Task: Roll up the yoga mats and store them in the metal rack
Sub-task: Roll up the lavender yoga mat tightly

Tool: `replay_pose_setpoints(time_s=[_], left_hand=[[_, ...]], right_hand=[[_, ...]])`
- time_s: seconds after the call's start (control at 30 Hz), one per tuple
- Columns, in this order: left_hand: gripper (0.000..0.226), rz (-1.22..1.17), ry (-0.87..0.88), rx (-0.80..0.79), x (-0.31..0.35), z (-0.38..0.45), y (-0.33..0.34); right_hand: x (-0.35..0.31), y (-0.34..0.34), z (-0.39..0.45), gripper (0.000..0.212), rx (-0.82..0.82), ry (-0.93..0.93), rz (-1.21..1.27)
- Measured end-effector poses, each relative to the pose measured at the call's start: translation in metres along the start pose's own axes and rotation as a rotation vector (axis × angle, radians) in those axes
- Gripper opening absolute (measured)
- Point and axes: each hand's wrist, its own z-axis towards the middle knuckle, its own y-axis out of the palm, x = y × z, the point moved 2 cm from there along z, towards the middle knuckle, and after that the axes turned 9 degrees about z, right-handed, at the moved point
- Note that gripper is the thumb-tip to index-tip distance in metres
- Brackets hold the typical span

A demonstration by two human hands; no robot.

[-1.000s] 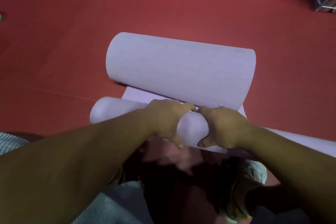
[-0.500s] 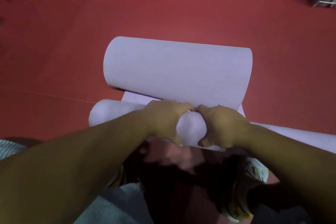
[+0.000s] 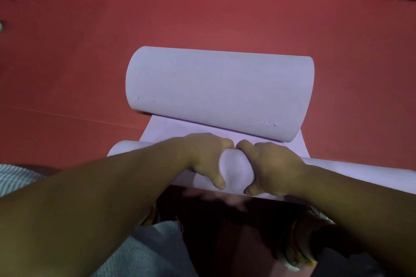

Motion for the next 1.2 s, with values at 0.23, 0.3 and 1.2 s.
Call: replay_pose_setpoints(time_s=[0.23,0.3,1.2], left_hand=[[0.105,0.182,-0.028,0.136,0.005,-0.005,0.014],[0.104,0.165,-0.047,0.108,0.005,-0.006,0.021],[0.119,-0.079,0.063,-0.137,-0.025,0.053,0.103]], right_hand=[[0.020,0.015,0.014,0.074,-0.110,0.036,0.231],[0.018,0.017,0.016,0.076,-0.151,0.040,0.244],[0.025,0.081,0.063,0.095,-0.539,-0.023,0.362]])
